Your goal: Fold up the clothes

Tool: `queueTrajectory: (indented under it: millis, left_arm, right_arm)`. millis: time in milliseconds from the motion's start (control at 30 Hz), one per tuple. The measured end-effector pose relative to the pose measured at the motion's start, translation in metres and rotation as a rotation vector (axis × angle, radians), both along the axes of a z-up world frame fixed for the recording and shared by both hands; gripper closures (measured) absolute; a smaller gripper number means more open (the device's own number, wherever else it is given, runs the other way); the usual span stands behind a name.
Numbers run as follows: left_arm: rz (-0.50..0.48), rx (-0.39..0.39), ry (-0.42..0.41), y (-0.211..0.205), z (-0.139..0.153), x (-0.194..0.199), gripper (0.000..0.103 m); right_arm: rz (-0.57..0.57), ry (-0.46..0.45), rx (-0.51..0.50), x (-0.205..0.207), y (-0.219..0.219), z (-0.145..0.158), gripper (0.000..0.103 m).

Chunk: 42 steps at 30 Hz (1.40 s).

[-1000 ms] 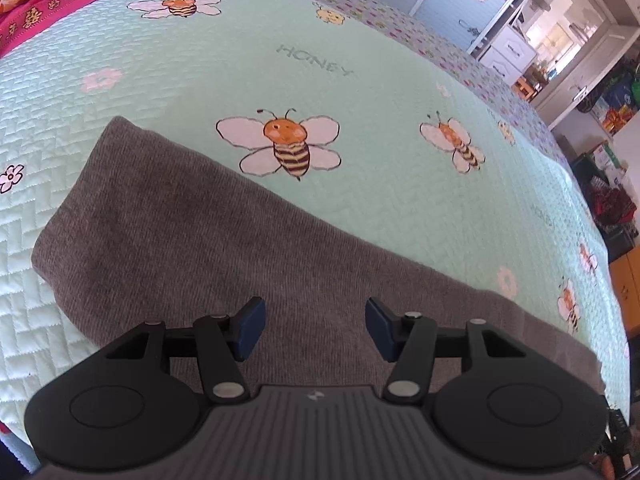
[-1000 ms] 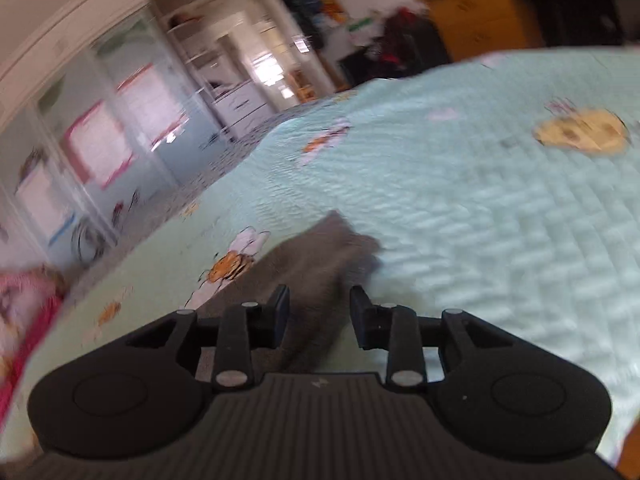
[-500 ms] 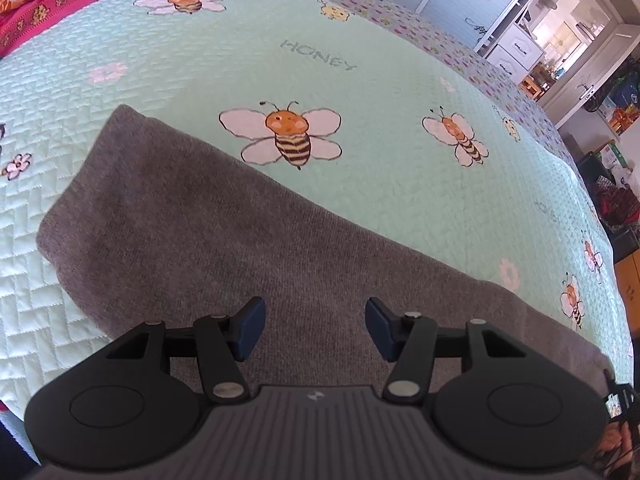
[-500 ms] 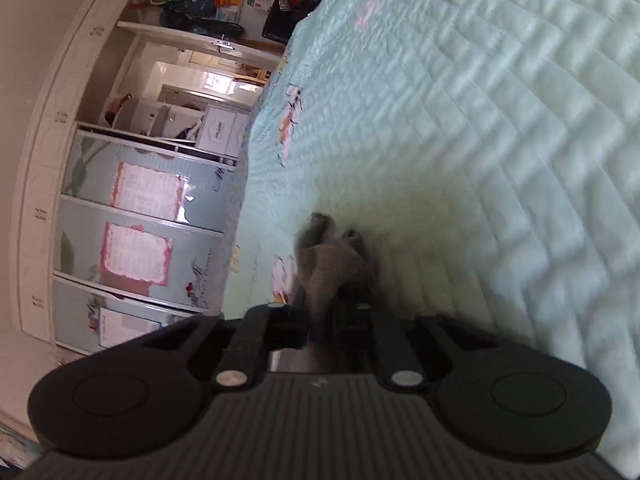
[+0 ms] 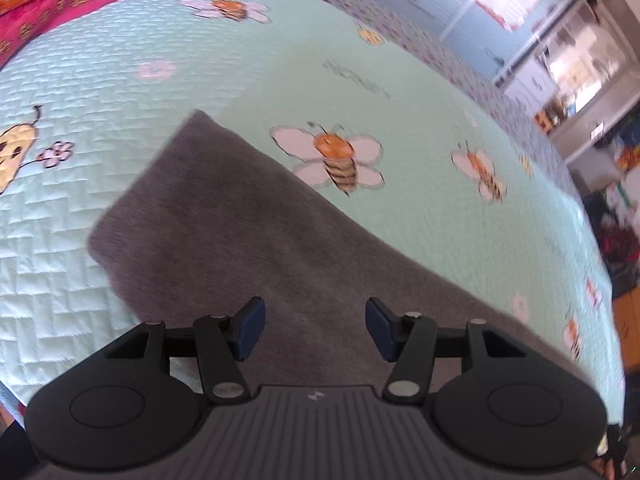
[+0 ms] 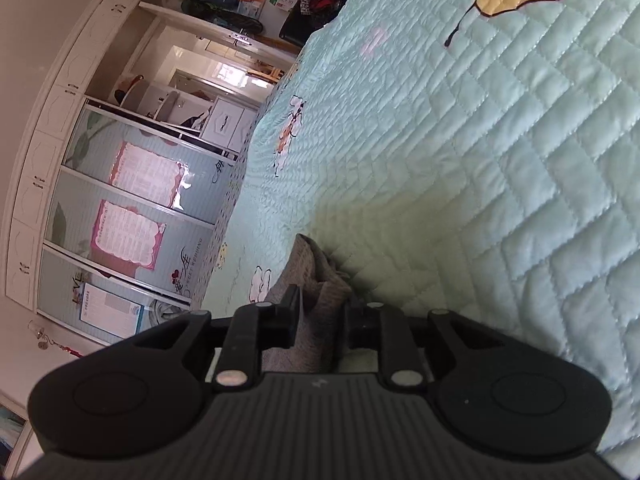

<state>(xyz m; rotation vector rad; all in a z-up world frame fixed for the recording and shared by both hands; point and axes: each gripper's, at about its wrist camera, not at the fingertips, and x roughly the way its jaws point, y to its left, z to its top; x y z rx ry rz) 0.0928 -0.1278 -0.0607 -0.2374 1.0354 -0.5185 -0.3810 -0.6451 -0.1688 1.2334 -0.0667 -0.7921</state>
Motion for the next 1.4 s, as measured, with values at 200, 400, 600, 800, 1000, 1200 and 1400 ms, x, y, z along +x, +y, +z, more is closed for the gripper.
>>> queueTrajectory:
  millis: [200, 400, 600, 800, 1000, 1200, 1400]
  left_arm:
    - [0.043, -0.054, 0.003, 0.029, -0.006, 0.009, 0.043]
    - [0.047, -0.079, 0.059, 0.045, -0.038, 0.022, 0.043]
    - [-0.034, -0.201, -0.036, 0.045, 0.0, 0.016, 0.042]
    - [0.0, -0.208, -0.034, 0.021, -0.014, 0.055, 0.04]
    - [-0.032, -0.13, -0.026, 0.016, -0.049, 0.07, 0.043]
    - [-0.115, -0.136, -0.066, 0.033, -0.057, 0.075, 0.059]
    - [-0.077, -0.284, -0.056, 0.064, -0.046, 0.069, 0.057]
  right_arm:
    - [0.034, 0.042, -0.037, 0.009, 0.005, 0.008, 0.063]
    - [0.009, 0.102, -0.011, 0.003, -0.004, -0.001, 0.09]
    - [-0.09, 0.198, -0.104, -0.011, 0.02, 0.044, 0.083]
    - [0.301, 0.08, -0.244, 0.082, 0.101, 0.088, 0.075]
    - [0.786, -0.025, -0.176, 0.24, 0.229, 0.069, 0.072]
    - [0.944, 0.105, -0.038, 0.299, 0.258, 0.001, 0.103]
    - [0.707, 0.094, -0.145, 0.236, 0.204, 0.042, 0.075]
